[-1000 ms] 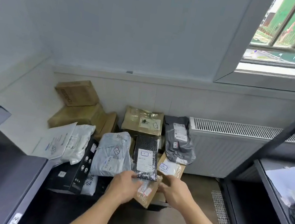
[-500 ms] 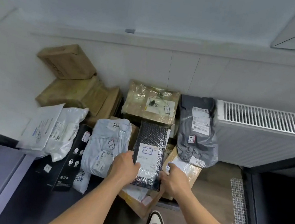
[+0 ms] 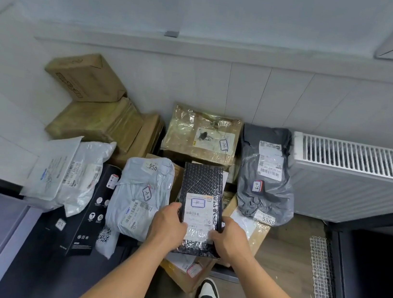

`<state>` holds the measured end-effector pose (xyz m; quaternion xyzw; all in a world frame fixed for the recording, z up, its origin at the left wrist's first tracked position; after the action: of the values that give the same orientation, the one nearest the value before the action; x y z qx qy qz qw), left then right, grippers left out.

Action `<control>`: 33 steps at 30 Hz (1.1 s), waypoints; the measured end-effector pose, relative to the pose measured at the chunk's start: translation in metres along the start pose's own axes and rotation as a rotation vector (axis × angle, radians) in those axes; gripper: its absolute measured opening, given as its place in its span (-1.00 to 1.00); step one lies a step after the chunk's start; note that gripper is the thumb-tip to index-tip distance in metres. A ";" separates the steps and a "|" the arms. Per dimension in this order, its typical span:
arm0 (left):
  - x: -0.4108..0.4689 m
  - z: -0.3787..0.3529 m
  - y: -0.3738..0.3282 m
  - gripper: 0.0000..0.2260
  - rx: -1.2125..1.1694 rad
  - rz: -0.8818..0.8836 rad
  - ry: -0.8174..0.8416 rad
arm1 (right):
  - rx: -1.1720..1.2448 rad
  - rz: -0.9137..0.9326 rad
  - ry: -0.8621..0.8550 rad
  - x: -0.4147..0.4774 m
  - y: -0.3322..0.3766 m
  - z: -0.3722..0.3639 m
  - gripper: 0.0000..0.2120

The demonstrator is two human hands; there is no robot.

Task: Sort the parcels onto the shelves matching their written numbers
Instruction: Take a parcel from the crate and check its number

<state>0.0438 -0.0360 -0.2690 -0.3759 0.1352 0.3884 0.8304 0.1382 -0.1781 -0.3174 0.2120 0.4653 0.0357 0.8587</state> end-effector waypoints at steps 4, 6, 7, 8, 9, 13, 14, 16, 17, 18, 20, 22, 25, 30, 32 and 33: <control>-0.019 0.011 -0.008 -0.51 -0.036 -0.026 -0.022 | 0.046 0.027 -0.053 -0.025 0.003 0.016 -0.60; -0.030 0.019 -0.012 -0.51 -0.042 -0.053 -0.038 | 0.075 0.041 -0.083 -0.042 0.006 0.023 -0.60; -0.036 0.023 -0.015 -0.51 -0.050 -0.067 -0.048 | 0.089 0.054 -0.100 -0.052 0.008 0.027 -0.59; -0.042 0.028 -0.017 -0.51 -0.064 -0.080 -0.060 | 0.103 0.068 -0.120 -0.062 0.010 0.030 -0.59; -0.049 0.034 -0.019 -0.52 -0.084 -0.096 -0.076 | 0.118 0.083 -0.142 -0.073 0.013 0.034 -0.59; -0.086 0.063 -0.029 -0.58 -0.169 -0.184 -0.175 | 0.205 0.150 -0.227 -0.121 0.024 0.044 -0.60; -0.097 0.070 -0.030 -0.58 -0.188 -0.210 -0.200 | 0.220 0.168 -0.248 -0.134 0.026 0.045 -0.60; -0.119 0.084 -0.030 -0.58 -0.229 -0.258 -0.247 | 0.257 0.203 -0.286 -0.160 0.030 0.046 -0.59; -0.131 0.091 -0.030 -0.57 -0.255 -0.284 -0.267 | 0.279 0.224 -0.307 -0.174 0.032 0.046 -0.58; -0.142 0.097 -0.029 -0.55 -0.283 -0.309 -0.286 | 0.297 0.245 -0.327 -0.188 0.035 0.046 -0.58; -0.164 0.110 -0.027 -0.53 -0.336 -0.359 -0.334 | 0.328 0.291 -0.363 -0.215 0.040 0.045 -0.57; -0.183 0.123 -0.025 -0.52 -0.369 -0.403 -0.396 | 0.358 0.336 -0.394 -0.240 0.045 0.044 -0.58; -0.208 0.137 -0.020 -0.52 -0.399 -0.460 -0.465 | 0.420 0.392 -0.424 -0.271 0.046 0.042 -0.62; -0.239 0.144 -0.018 -0.51 -0.438 -0.533 -0.543 | 0.472 0.450 -0.456 -0.308 0.042 0.040 -0.60; -0.252 0.143 -0.019 -0.51 -0.468 -0.543 -0.567 | 0.485 0.463 -0.453 -0.316 0.039 0.041 -0.60; -0.259 0.144 -0.019 -0.52 -0.488 -0.548 -0.581 | 0.490 0.472 -0.451 -0.321 0.039 0.041 -0.61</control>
<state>-0.1229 -0.0796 -0.0274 -0.4577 -0.3023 0.2645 0.7932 -0.0044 -0.2392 -0.0313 0.5139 0.1985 0.0723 0.8314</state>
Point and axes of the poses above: each hand's wrist, its own x-axis towards the middle knuckle, its own z-axis out of the back of the hand, y = z × x, the point moved 5 cm from there along x, towards the middle knuckle, and after that the axes turned 10 degrees about -z, right-handed, at the moved point
